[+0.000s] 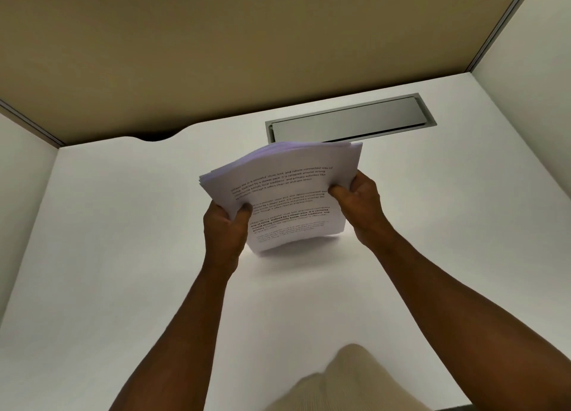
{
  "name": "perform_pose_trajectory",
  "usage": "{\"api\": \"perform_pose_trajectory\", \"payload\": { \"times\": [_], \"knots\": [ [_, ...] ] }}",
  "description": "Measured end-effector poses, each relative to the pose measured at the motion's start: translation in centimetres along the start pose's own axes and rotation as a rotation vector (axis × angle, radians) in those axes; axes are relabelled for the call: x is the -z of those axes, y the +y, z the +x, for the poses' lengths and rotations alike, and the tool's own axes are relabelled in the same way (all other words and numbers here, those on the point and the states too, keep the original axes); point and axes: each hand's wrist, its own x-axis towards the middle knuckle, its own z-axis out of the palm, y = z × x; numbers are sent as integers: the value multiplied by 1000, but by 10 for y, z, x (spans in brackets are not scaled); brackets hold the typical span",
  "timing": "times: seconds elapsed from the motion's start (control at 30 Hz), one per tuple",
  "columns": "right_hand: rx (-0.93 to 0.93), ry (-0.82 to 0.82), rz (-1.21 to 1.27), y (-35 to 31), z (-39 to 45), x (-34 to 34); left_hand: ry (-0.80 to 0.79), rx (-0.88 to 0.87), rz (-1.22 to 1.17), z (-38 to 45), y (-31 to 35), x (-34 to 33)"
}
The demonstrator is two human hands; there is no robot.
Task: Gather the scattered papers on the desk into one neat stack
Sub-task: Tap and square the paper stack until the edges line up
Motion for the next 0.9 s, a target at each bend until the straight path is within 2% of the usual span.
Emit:
{"api": "perform_pose_trajectory", "payload": {
  "times": [0.1,0.33,0.57,0.77,0.9],
  "knots": [
    [17,16,37,-1,2,1,10,-18,16,3,3,1],
    [-34,50,7,5,8,-1,-4,64,69,6,-5,-5],
    [3,22,21,0,7,-1,28,12,26,7,4,-6],
    [-32,-1,-9,9,5,2,-5,94,65,5,-7,-2],
    [24,58,-52,3,5,3,26,57,50,3,-2,-3]
  ]
}}
